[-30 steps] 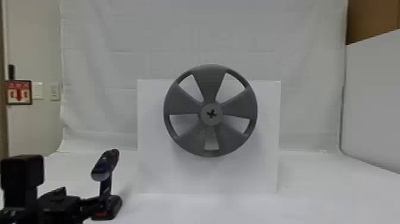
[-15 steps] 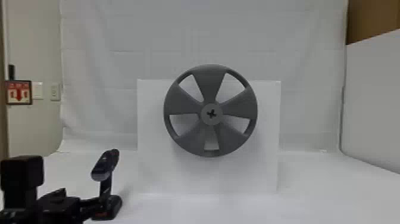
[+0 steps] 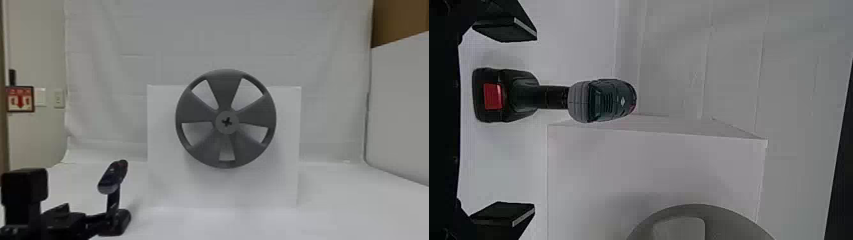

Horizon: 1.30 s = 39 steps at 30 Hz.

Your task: Grasp the drill and bring into the middle of wheel

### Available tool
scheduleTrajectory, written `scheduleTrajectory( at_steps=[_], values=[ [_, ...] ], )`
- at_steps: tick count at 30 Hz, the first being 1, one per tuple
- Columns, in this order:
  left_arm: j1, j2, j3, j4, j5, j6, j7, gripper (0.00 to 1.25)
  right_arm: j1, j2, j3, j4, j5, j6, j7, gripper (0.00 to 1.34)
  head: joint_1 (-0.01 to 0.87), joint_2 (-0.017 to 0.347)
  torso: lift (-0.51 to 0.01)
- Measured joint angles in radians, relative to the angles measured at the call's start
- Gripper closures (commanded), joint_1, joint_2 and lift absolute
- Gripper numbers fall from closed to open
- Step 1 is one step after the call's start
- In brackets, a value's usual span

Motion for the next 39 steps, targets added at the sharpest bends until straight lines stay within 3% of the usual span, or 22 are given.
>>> scheduleTrajectory(
  at_steps=[39],
  values=[
    [-0.047, -0.002, -0.044, 0.080, -0.100, 0.084, 0.000, 0.08, 0.000, 0.007, 0.005, 0.002, 0.008, 0.000, 0.000, 0.12, 0.054, 0.031, -0.403]
  ],
)
